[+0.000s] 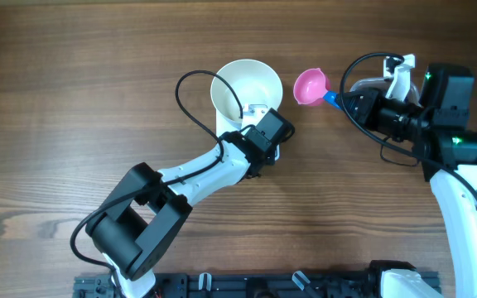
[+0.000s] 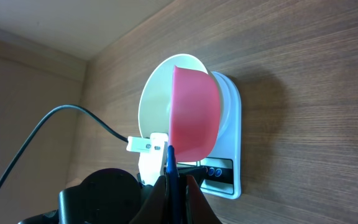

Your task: Scoop item into bowl and weigh 150g on scale

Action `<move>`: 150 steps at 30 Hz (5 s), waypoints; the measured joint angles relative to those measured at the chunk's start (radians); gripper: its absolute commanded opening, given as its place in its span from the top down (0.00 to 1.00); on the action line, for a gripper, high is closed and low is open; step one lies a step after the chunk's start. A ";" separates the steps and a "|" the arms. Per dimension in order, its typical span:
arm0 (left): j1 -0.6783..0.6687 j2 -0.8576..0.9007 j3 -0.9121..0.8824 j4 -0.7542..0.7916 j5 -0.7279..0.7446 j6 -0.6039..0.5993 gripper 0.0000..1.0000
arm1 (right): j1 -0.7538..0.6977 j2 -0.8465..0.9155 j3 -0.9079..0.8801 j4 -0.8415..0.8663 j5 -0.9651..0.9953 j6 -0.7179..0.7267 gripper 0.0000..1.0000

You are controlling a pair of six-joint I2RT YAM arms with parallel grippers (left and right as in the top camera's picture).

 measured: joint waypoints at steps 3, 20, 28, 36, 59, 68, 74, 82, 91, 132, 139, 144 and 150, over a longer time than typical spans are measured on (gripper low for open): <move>0.000 0.000 0.001 -0.011 0.000 0.000 0.96 | 0.000 0.000 0.000 0.000 0.002 0.000 0.96; 0.237 -0.301 -0.002 -0.135 0.077 0.068 0.96 | 0.000 0.000 0.000 -0.003 0.235 -0.003 0.96; 0.227 -0.289 -0.002 -0.144 0.237 0.073 0.96 | 0.000 0.001 0.000 -0.002 0.251 -0.003 0.96; 0.287 -0.359 -0.006 -0.157 0.253 0.084 0.96 | 0.000 0.002 0.000 0.005 0.254 -0.007 0.96; 1.086 -0.212 -0.006 0.322 0.172 0.102 0.76 | 0.000 0.098 0.000 0.267 0.560 0.448 0.95; 1.029 -0.211 -0.006 0.340 0.209 0.107 0.00 | 0.000 0.141 0.011 0.293 0.537 0.250 0.96; 0.832 -0.227 -0.005 0.272 0.259 0.211 0.00 | 0.000 0.078 0.054 0.130 0.531 -0.096 0.96; 0.564 -0.496 -0.003 -0.212 0.473 0.336 0.00 | 0.000 0.039 0.060 0.086 0.522 -0.237 0.96; 0.507 -0.494 -0.005 -0.424 0.488 0.713 0.00 | 0.000 0.039 0.061 0.108 0.494 -0.239 0.96; 0.449 -1.197 -0.682 0.008 0.544 0.601 0.00 | 0.000 0.039 0.064 0.048 0.469 -0.239 0.96; 0.449 -0.917 -0.643 0.103 0.616 0.664 0.00 | 0.000 0.039 0.064 0.048 0.468 -0.239 0.96; 0.449 -0.912 -0.632 0.126 0.617 0.668 0.00 | 0.000 0.039 0.064 0.048 0.468 -0.240 0.96; 0.449 -0.912 -0.631 0.145 0.614 0.668 0.00 | 0.000 0.039 0.064 0.043 0.468 -0.239 0.96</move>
